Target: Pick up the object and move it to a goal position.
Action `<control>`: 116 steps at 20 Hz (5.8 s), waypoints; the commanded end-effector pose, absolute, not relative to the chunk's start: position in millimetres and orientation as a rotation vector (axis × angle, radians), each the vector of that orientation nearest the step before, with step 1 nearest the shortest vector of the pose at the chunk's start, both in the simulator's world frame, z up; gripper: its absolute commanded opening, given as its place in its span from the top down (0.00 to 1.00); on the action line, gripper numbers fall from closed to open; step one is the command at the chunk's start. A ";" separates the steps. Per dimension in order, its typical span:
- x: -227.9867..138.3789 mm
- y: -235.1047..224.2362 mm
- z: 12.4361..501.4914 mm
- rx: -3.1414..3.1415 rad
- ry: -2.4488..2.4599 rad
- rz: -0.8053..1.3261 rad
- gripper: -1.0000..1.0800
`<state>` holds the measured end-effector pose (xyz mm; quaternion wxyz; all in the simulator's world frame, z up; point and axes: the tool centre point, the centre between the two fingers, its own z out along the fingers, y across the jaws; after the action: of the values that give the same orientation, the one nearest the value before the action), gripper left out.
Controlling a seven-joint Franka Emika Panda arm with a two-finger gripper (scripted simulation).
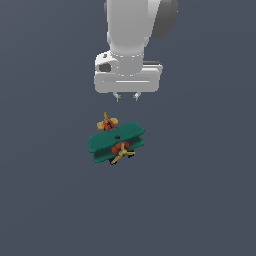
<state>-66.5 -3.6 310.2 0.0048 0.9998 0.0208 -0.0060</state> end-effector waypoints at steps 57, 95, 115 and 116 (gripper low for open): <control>-139.4 -59.4 220.3 2.393 0.081 -0.274 0.38; -138.0 -79.7 207.4 1.903 0.211 0.028 0.38; -121.8 -65.0 205.8 1.709 0.314 0.302 0.38; -120.9 -63.7 205.7 1.700 0.319 0.317 0.38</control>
<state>-122.4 -65.7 205.9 0.6349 0.7497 0.1358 0.1284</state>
